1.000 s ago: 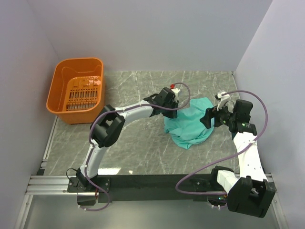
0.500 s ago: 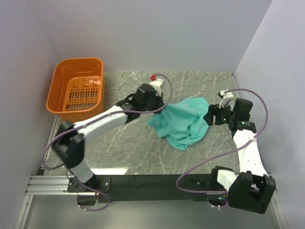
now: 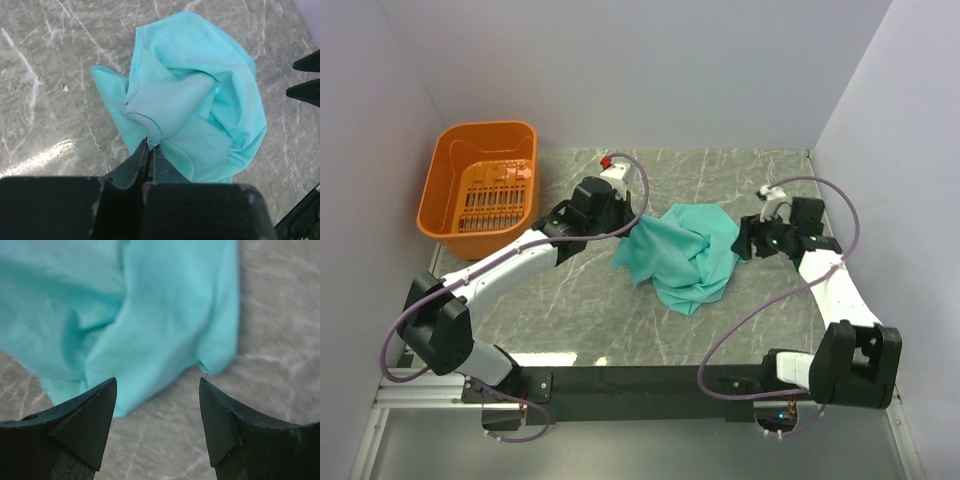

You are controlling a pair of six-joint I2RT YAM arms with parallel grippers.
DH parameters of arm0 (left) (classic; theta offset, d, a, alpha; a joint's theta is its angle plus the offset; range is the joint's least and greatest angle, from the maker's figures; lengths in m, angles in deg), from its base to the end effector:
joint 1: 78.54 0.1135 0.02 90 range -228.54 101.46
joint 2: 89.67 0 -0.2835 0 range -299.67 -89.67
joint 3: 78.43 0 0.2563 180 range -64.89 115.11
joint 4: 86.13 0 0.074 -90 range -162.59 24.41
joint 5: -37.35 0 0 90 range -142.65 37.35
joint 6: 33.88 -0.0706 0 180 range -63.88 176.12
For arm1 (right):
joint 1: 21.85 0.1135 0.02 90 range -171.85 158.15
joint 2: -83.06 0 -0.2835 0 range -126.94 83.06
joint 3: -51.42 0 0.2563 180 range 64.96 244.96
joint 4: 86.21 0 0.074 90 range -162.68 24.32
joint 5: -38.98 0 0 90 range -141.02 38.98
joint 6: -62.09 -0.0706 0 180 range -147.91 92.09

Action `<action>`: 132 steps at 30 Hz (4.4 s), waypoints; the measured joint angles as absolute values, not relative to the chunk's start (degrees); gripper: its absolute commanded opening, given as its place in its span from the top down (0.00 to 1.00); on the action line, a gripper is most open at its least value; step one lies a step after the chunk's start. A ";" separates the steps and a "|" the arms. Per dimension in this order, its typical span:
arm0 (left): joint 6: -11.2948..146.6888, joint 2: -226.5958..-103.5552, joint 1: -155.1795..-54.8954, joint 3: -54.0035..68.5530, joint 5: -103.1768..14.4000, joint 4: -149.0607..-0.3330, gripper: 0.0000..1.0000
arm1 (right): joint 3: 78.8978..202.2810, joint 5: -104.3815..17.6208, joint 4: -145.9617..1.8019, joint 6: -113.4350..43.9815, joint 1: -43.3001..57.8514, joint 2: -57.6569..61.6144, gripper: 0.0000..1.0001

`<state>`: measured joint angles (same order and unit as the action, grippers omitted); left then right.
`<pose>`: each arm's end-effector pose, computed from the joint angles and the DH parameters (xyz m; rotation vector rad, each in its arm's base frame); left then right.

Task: Fold and stack the t-shirts
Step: Flatten the tshirt out

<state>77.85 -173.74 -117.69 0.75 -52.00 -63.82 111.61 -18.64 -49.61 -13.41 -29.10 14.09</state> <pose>0.2901 -0.2372 0.3075 0.3273 2.0880 -0.6639 0.2681 0.0040 0.2439 -0.4081 2.2193 0.4654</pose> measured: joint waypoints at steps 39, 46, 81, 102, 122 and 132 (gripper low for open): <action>75.25 -145.74 -110.50 9.26 -61.58 -56.34 0.99 | 150.08 -28.08 -39.97 -8.10 -17.05 32.03 1.00; 73.37 -139.43 -110.66 13.21 -62.04 -58.62 0.99 | 159.85 -25.13 -34.72 -7.77 -17.32 32.21 1.00; 73.50 -145.26 -110.59 3.46 -51.07 -64.95 1.00 | 155.06 -17.24 -29.82 3.57 -17.93 32.89 1.00; 81.26 -139.69 -110.55 -19.90 -41.08 -45.04 0.13 | 109.86 -12.65 -19.25 24.07 -15.35 41.06 0.36; 77.64 -162.73 -117.26 -17.61 -44.05 -49.98 0.16 | 120.11 -21.22 -35.25 4.80 -13.08 2.07 0.33; 76.74 -169.87 -119.16 -15.22 -47.87 -46.51 0.26 | 121.12 -20.59 -33.74 7.57 -11.20 -3.66 0.34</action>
<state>76.74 -169.87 -119.16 -15.22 -47.87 -46.51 121.12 -20.59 -33.74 7.57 -11.20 -3.66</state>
